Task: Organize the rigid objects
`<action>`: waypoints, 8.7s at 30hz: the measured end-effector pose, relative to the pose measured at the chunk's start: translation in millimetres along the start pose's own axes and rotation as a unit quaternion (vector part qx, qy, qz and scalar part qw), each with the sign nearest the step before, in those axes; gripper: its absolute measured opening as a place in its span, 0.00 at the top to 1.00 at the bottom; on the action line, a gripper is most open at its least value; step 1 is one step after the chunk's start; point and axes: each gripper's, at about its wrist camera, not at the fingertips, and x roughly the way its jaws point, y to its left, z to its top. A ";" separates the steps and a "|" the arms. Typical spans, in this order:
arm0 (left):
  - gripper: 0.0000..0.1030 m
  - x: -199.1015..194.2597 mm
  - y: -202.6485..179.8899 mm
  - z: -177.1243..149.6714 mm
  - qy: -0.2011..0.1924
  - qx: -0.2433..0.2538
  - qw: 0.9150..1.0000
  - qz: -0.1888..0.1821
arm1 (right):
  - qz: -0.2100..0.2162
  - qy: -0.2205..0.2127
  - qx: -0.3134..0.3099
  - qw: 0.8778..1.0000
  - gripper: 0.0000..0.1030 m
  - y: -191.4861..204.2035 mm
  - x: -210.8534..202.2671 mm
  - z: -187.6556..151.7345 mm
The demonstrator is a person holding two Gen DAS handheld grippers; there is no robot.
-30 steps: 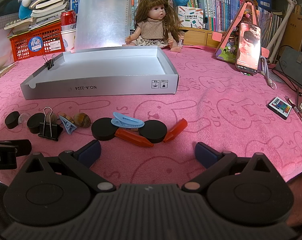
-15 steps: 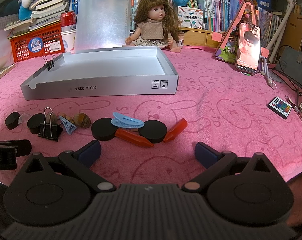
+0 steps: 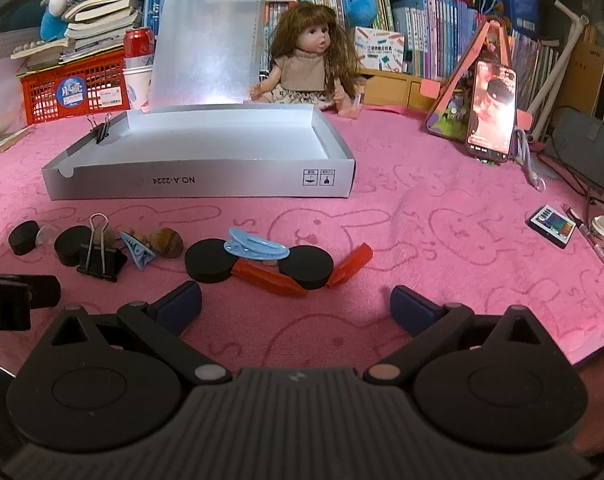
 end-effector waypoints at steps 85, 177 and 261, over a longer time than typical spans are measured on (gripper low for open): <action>0.71 -12.1 -22.0 5.9 -0.053 0.002 0.995 -0.081 | 0.042 -0.039 0.004 0.998 0.47 -28.5 -10.6 -11.7; 0.63 -8.8 -35.8 -15.1 -0.079 0.032 0.994 -0.069 | 0.070 -0.110 -0.011 0.991 0.61 -12.1 -13.8 -32.6; 0.66 112.8 -35.8 163.5 0.015 -0.020 0.997 -0.068 | 0.171 0.067 0.137 0.973 0.86 -32.2 129.4 136.4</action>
